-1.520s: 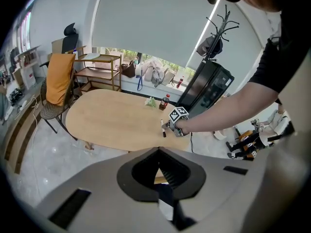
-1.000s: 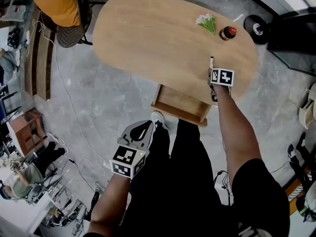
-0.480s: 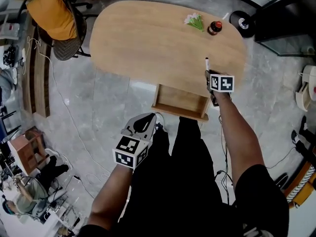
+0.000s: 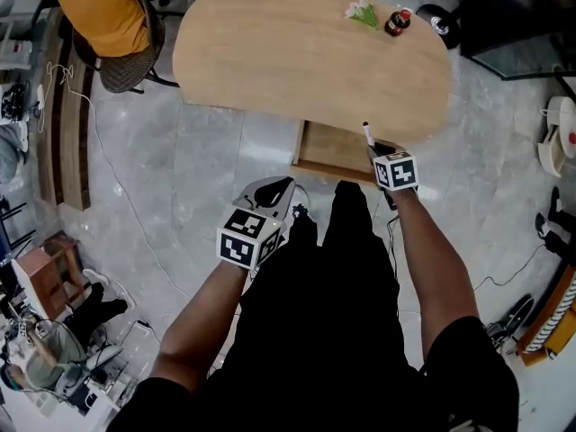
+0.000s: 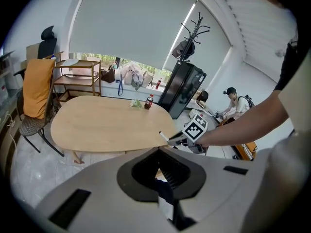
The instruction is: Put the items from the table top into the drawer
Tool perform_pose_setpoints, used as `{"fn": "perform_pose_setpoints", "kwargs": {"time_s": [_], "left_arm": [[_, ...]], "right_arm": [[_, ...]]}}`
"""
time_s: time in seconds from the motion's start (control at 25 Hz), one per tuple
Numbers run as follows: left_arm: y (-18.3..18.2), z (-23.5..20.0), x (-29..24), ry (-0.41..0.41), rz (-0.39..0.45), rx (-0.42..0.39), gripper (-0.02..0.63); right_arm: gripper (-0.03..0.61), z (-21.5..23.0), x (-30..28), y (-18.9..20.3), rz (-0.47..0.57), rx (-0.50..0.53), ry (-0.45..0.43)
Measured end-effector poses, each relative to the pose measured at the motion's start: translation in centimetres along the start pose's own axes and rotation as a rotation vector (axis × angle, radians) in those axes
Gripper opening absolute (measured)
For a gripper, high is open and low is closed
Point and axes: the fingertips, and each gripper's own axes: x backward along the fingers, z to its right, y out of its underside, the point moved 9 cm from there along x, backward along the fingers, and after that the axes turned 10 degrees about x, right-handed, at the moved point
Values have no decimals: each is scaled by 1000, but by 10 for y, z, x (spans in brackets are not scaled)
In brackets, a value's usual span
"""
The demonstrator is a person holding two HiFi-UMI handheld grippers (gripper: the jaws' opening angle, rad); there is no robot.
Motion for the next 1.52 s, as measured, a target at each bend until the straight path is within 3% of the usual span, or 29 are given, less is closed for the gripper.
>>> {"fn": "perform_pose_setpoints", "kwargs": {"time_s": [0.28, 0.4, 0.68, 0.92, 1.24, 1.52], "left_arm": [[26, -8, -13, -36, -56, 19, 2], [27, -7, -22, -52, -67, 43, 2], [46, -22, -35, -125, -95, 119, 2], [47, -28, -36, -133, -100, 147, 2], [26, -11, -3, -73, -29, 86, 2], [1, 16, 35, 15, 43, -28, 2]], "right_arm": [[61, -43, -85, 64, -370, 472, -68], [61, -40, -120, 75, -430, 555, -103], [61, -27, -184, 84, -460, 593, -143], [69, -25, -186, 76, -437, 547, -152], [69, -44, -109, 65, -417, 493, -118], [69, -59, -6, 27, -272, 268, -17]]}}
